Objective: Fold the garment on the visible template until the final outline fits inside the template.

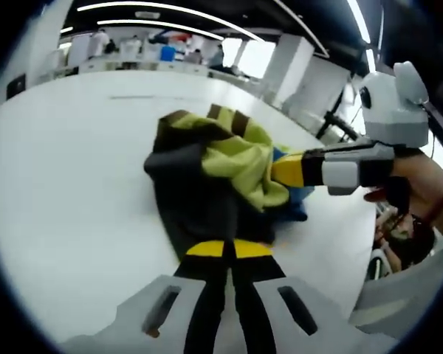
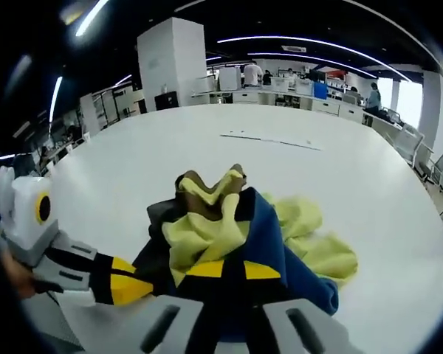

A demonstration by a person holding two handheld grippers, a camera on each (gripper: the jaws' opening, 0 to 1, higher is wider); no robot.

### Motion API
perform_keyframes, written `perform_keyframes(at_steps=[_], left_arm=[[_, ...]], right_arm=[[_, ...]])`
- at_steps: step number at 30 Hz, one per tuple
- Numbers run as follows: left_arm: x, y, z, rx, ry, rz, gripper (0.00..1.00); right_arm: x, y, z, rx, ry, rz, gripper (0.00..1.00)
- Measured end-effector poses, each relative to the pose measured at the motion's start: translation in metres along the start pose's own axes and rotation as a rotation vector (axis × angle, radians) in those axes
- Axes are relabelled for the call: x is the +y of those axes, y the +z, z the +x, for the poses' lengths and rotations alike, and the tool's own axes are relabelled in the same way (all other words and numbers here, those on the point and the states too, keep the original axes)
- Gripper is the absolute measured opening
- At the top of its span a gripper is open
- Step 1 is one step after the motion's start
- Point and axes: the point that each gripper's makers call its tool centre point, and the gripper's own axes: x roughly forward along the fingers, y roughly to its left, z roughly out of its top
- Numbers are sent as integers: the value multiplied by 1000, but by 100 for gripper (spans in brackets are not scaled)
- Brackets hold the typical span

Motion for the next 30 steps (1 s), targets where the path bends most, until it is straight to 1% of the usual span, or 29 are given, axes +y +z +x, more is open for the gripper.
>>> perform_keyframes(at_steps=[4,6,11,14,17,20,23,30], left_arm=[[1,0,0,0,-3,6,0],[0,0,0,1,-7,6,0],[1,2,-2,-9,-5,16,0],[2,5,-6,-13,0,15,0],[4,11,-13,-31,-7,-31,0],[8,16,-20,-43,4,-33,0],[13,22,-28,-50,15,-34,0],[21,35,-40,-78,29,-37,0]], right_arm=[[-3,1,7,5,-22,0,3],[-5,1,9,8,-28,-2,0],[-8,0,5,11,-42,-25,0],[-12,2,-1,0,-56,-38,0],[-20,7,-9,-20,-81,-33,0],[-29,11,-18,-28,-101,-35,0],[-36,21,-30,-61,-115,-64,0],[-47,33,-42,-88,-125,-85,0]])
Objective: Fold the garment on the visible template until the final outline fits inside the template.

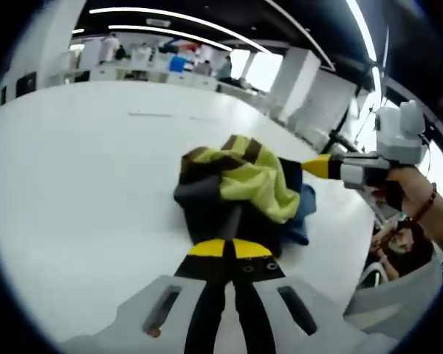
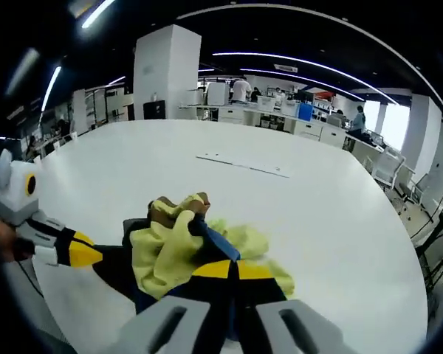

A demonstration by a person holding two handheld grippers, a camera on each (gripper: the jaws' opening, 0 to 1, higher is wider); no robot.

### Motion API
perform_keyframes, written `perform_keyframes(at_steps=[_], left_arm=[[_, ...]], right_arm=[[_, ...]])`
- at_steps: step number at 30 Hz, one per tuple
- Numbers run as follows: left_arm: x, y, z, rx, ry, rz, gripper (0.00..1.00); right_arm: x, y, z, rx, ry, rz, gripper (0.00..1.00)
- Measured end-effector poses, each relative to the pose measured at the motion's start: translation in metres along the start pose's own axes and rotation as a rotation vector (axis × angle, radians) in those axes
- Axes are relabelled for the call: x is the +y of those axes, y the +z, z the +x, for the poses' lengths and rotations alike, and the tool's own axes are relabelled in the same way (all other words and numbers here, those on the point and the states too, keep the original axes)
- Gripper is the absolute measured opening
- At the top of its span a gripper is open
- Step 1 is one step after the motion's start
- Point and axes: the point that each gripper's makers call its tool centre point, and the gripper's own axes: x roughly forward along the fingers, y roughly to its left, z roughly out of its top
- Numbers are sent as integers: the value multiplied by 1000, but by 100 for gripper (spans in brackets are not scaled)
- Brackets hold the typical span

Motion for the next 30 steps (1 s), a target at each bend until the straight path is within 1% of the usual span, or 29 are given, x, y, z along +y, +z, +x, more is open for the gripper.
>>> perform_keyframes(at_steps=[1,5,7,10,14,17,18,21,23,26,30], left_arm=[[0,1,-1,-3,1,0,0],[6,21,-12,-54,10,10,0],[12,34,-19,-83,25,15,0],[22,49,-27,-106,46,30,0],[33,67,-34,-133,44,39,0],[38,75,-35,-130,41,58,0],[40,80,-36,-132,43,76,0],[45,91,-38,-137,42,92,0],[50,101,-41,-142,46,112,0],[60,120,-45,-161,60,148,0],[70,134,-46,-162,78,175,0]], right_arm=[[-2,3,-1,-7,-2,-8,0],[-15,16,-5,-30,-20,-24,0],[-25,24,-7,-43,-35,-31,0],[-39,33,-7,-55,-54,-35,0],[-54,43,-6,-65,-65,-25,0],[-60,48,-4,-64,-69,-22,0],[-63,51,-3,-65,-71,-24,0],[-71,59,-1,-75,-73,-24,0],[-76,64,0,-78,-79,-25,0],[-90,74,2,-97,-98,-17,0],[-102,82,7,-95,-106,-3,0]])
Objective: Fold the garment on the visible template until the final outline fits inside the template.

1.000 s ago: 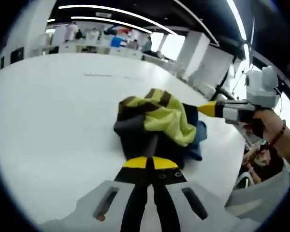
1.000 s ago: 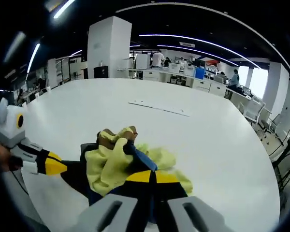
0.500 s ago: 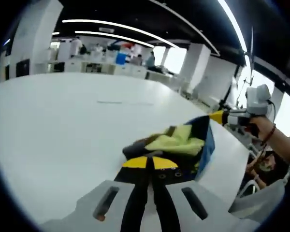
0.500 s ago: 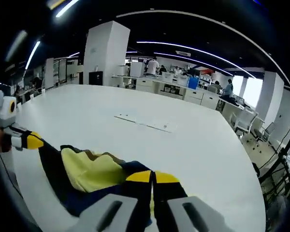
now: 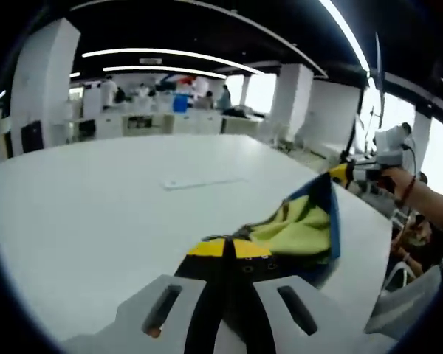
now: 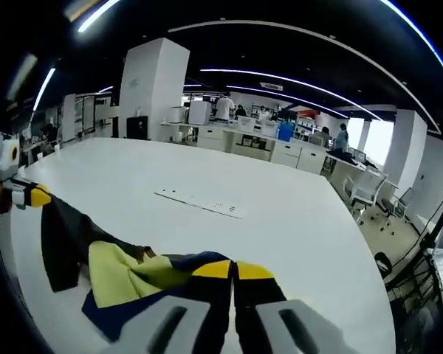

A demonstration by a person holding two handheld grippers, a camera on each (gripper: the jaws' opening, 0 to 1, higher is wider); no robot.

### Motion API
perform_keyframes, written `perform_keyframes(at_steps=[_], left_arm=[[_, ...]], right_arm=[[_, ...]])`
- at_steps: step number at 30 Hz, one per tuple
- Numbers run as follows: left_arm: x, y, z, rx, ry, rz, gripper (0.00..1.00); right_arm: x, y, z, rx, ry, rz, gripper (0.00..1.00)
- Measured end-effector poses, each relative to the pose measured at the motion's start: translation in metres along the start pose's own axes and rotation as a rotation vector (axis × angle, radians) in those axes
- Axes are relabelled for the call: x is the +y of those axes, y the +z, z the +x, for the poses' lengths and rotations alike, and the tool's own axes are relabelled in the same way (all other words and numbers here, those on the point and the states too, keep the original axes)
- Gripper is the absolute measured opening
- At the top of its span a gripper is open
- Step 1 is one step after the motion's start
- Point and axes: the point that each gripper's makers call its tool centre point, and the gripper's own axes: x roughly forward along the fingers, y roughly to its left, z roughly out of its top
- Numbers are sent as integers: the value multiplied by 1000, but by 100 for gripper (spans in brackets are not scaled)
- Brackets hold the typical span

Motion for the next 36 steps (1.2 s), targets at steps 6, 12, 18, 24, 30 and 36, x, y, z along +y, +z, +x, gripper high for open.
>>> perform_keyframes(at_steps=[6,12,18,24,30,36], left_arm=[[24,11,8,5,27,23,0],[50,13,20,27,65,31,0],[87,8,40,42,113,-80,0],[120,-2,60,85,169,-65,0],[142,-12,77,115,213,-54,0],[162,-23,94,147,244,-60,0]], right_arm=[[-11,7,14,18,9,15,0],[-21,11,35,33,24,7,0],[-31,8,58,55,32,51,0],[-43,-5,86,101,28,69,0],[-55,-18,113,123,0,74,0],[-59,-23,137,125,-15,76,0]])
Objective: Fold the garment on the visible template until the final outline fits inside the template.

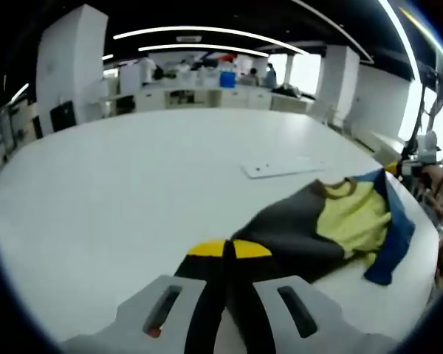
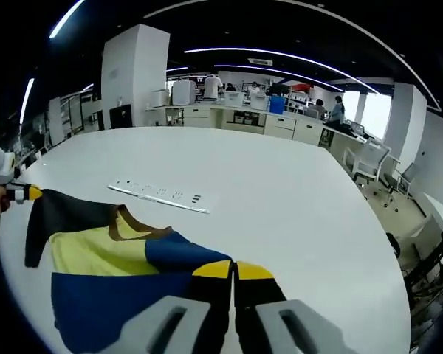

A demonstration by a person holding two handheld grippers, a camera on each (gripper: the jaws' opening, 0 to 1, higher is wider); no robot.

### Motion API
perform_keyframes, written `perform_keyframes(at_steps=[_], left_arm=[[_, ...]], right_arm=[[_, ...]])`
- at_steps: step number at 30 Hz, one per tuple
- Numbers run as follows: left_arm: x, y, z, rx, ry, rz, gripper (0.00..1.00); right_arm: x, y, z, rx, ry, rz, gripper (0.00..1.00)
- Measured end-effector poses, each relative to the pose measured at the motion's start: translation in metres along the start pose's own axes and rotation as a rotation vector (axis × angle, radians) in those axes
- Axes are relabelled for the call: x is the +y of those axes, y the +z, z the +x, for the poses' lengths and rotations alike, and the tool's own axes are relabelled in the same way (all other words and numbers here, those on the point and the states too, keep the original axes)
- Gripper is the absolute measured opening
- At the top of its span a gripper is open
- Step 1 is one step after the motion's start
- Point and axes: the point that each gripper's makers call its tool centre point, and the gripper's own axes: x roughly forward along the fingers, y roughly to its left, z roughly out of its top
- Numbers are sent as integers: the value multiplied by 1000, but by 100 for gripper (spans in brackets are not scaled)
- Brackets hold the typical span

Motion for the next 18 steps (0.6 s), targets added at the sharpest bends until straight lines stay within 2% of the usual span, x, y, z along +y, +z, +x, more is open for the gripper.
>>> perform_keyframes(at_steps=[5,10,13,18], left_arm=[[8,-8,12,31,30,26,0],[15,-19,20,67,46,46,0],[20,-25,22,89,69,66,0],[18,-26,23,99,77,97,0]], right_arm=[[-9,-4,18,12,-27,22,0],[-7,-13,27,45,-23,29,0],[-6,-15,29,52,-22,17,0],[-6,-16,29,56,-26,56,0]])
